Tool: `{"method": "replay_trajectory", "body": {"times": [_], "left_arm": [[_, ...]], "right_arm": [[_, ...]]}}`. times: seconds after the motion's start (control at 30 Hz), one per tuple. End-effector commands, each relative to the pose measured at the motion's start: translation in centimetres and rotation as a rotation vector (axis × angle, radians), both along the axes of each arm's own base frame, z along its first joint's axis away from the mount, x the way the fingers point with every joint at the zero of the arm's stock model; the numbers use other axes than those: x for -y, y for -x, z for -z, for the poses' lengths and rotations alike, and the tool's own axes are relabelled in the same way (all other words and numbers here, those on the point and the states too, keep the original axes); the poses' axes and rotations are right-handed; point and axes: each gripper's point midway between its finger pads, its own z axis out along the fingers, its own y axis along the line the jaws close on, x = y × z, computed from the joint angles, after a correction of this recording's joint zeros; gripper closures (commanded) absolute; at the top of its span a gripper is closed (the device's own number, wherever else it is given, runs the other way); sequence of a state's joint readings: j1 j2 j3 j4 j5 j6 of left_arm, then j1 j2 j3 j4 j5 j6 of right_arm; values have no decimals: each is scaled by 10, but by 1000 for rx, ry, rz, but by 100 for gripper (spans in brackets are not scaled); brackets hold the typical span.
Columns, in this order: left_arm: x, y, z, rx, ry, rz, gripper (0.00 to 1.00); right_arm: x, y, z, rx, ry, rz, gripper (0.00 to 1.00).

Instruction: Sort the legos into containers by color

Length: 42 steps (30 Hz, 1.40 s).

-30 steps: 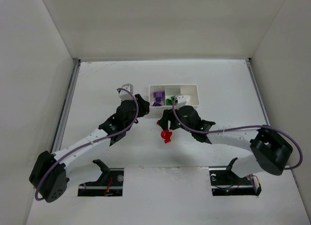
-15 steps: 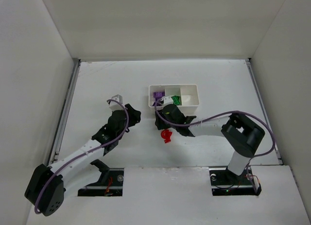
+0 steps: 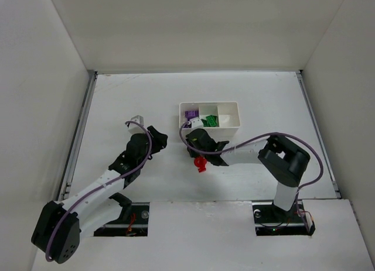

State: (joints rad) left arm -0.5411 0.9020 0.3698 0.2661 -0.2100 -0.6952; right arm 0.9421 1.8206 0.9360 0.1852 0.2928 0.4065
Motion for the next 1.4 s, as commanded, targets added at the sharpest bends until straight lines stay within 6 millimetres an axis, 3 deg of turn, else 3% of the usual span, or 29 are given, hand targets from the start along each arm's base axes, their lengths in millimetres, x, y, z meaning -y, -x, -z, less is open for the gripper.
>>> {"method": "replay_trajectory", "body": {"times": [0.0, 0.17, 0.23, 0.33, 0.47, 0.67, 0.9, 1.03, 1.17, 1.37], "left_arm": [[4, 0, -8, 34, 35, 13, 56], [18, 6, -7, 26, 32, 69, 53], [30, 10, -8, 25, 30, 108, 53], [58, 19, -8, 29, 22, 194, 53], [99, 34, -4, 28, 0, 323, 53], [139, 49, 13, -2, -98, 441, 54], [141, 50, 29, -20, -197, 427, 54], [139, 51, 45, -58, -242, 429, 55], [148, 54, 47, -52, -268, 453, 57], [160, 58, 43, -20, -314, 479, 60]], "right_arm": [[-11, 0, -44, 83, -70, -2, 83], [-1, 9, -125, 187, -219, -6, 82], [19, 4, -155, 233, -270, 32, 82], [59, -14, -179, 284, -309, 126, 81], [116, -47, -177, 299, -296, 292, 80], [159, -81, -153, 277, -241, 449, 79], [169, -106, -150, 285, -225, 511, 72], [167, -113, -154, 299, -244, 508, 53], [166, -109, -165, 321, -275, 502, 38], [163, -91, -167, 320, -309, 483, 37]]}}
